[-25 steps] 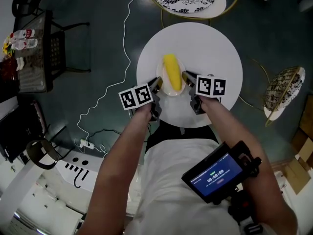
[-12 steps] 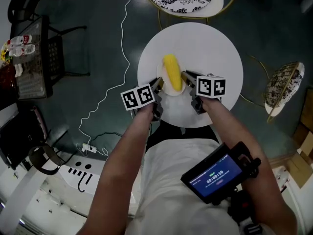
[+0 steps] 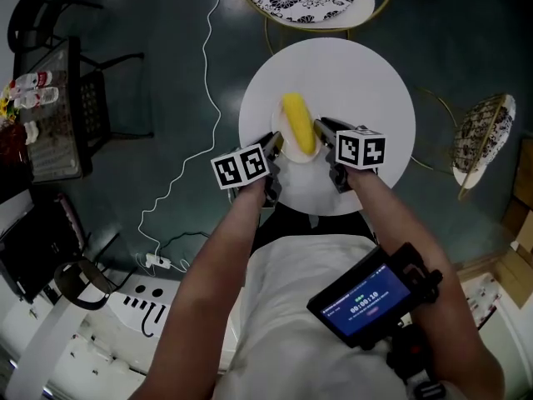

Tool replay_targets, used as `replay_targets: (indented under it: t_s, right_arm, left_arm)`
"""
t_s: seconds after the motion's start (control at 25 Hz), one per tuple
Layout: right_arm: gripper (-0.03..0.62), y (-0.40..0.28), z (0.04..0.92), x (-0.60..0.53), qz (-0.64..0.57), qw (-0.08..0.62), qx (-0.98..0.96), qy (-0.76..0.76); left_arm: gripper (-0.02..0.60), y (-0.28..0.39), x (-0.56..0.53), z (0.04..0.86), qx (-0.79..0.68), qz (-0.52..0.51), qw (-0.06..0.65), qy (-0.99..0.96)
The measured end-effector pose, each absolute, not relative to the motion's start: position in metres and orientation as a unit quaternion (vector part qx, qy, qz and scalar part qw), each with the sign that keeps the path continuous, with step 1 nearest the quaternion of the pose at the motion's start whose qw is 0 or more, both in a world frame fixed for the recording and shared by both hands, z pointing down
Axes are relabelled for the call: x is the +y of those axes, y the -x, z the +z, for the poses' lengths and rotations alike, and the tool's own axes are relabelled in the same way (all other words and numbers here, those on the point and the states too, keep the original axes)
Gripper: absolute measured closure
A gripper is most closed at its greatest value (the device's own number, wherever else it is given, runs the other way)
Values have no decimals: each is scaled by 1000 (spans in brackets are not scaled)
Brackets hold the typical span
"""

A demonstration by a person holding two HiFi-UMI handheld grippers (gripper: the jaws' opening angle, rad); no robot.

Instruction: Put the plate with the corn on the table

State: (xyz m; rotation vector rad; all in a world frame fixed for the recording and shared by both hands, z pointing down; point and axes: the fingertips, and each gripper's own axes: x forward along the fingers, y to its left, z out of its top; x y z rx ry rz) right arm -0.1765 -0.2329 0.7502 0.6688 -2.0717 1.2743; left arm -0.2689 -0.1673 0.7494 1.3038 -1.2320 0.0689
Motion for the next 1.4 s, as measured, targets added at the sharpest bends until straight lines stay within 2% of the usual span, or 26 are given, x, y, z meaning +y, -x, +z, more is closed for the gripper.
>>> replay_targets:
  t_s: [0.08,0.36,0.8,1.04,1.12,1.32,1.4]
  right_arm:
    - [528,172,749,-236,471,306,-784,-265]
    - [530,152,729,-239,457,290,-791,-286]
    - [531,121,655,-224,422,231,-838,-258]
    - [533,101,611,-199,393,213,-866,-224]
    - [559,92,597,-190,387,203,-873,-217]
    - [560,75,569,-172,361,187,-892,-197]
    - [586,68,560,-168,352,180,-898,-192]
  left_arm:
    - [504,271,-165,748,-534,35,621,-572]
    - [502,282,-146,728,-535,33,608,-586]
    - [502,273,-129,643,-576,-9,480,-662]
    - [503,244,-103,595,-605,-3,416,-679]
    - [503,231,-91,581,-610,-1,399,-685]
    - [503,202,-66,555,-618,-3,365,-696]
    - [505,191,-61,547,-620,-3,352,-702]
